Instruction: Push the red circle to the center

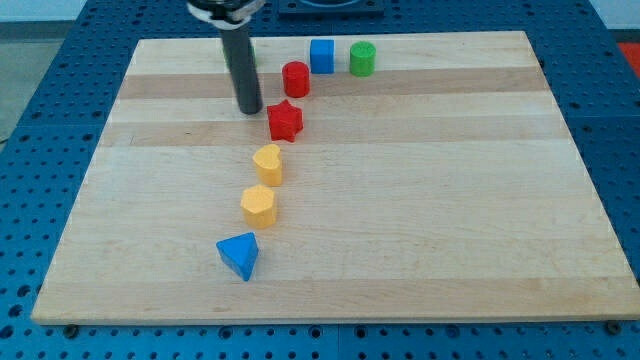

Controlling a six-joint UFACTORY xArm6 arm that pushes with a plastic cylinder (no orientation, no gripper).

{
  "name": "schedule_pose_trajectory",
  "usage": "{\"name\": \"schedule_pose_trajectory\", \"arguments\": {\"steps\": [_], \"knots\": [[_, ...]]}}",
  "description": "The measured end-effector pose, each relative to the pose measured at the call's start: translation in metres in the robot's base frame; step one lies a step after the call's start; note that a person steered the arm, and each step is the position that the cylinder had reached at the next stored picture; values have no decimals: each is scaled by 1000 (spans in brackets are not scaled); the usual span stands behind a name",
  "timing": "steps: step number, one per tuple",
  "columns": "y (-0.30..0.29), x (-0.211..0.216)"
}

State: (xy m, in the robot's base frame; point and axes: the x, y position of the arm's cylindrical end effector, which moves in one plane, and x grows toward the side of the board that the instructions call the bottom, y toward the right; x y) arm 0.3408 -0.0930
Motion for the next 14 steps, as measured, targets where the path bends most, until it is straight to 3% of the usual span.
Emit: {"name": "schedule_pose_trajectory", "arguments": {"steps": [4,5,7,8,9,11,14], "knots": [[103,-27],[97,-40],[233,-44],[239,-115],[219,-149],[163,-148],[124,-142]]}}
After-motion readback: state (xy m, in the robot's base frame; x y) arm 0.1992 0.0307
